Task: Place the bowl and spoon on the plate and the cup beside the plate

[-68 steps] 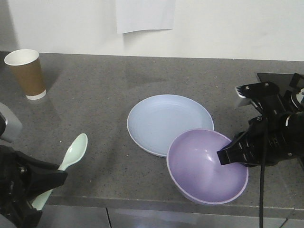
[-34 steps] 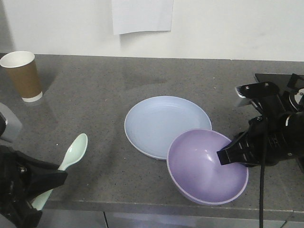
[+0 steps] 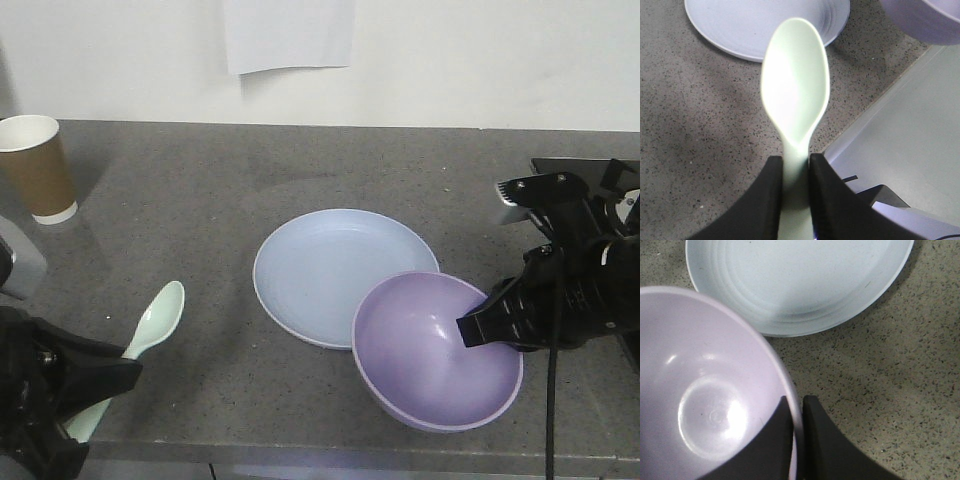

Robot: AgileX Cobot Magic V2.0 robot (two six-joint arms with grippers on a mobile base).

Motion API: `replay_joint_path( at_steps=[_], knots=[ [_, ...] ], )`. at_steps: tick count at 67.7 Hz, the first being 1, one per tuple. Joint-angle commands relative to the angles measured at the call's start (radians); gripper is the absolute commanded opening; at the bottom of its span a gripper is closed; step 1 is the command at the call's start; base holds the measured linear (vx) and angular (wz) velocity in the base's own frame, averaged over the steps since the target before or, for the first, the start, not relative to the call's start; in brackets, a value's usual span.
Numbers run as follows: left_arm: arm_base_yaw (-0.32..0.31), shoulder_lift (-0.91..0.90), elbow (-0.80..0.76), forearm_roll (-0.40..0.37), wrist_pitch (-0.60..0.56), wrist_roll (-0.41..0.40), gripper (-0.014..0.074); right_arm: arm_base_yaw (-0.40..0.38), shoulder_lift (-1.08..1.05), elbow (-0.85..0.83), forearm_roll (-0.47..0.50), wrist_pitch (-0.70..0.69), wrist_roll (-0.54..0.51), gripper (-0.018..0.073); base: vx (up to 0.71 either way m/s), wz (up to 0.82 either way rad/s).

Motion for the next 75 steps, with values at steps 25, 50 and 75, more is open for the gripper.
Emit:
replay_joint_path(
  at_steps=[25, 50, 75],
  knots=[
    [-0.005, -0.011, -0.026, -0.045, -0.038, 0.0, 0.002, -0.002, -0.028, -0.027, 0.023, -0.035, 0.0, -0.0003, 0.04, -0.02],
    [-0.005, -0.011, -0.026, -0.045, -0.038, 0.0, 0.002, -0.002, -0.028, -0.027, 0.023, -0.035, 0.0, -0.0003, 0.04, -0.02],
    [-0.005, -0.011, -0.026, -0.045, -0.038, 0.0, 0.002, -0.002, -0.028, -0.027, 0.023, -0.035, 0.0, -0.0003, 0.04, -0.02]
  ],
)
